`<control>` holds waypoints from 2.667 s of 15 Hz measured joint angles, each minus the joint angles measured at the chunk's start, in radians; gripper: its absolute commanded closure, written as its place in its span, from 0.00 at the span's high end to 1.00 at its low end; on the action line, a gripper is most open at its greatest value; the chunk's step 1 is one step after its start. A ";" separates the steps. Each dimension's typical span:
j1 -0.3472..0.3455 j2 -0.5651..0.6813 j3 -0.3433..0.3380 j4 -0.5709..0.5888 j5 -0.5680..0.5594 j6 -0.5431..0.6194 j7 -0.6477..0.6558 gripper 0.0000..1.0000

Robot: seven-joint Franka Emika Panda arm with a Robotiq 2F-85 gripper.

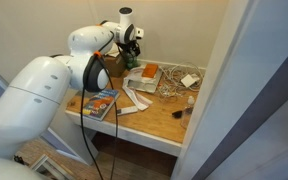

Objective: Bring the green jar closer to the sunglasses

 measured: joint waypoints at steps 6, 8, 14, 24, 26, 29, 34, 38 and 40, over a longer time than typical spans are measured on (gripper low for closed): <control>0.001 0.068 0.024 0.053 0.000 0.016 -0.008 0.80; 0.002 0.080 0.029 0.062 0.000 0.016 -0.009 0.71; 0.001 0.083 0.031 0.076 0.000 0.016 -0.009 0.36; -0.001 0.084 0.024 0.087 -0.004 0.008 -0.008 0.06; -0.001 0.083 0.023 0.087 -0.005 0.005 -0.008 0.05; 0.000 0.082 0.021 0.088 -0.007 -0.005 -0.008 0.04; 0.000 0.073 0.018 0.090 -0.007 -0.044 -0.008 0.04; -0.001 0.049 0.018 0.093 -0.007 -0.073 -0.006 0.04; -0.002 0.034 0.019 0.099 -0.007 -0.093 -0.003 0.04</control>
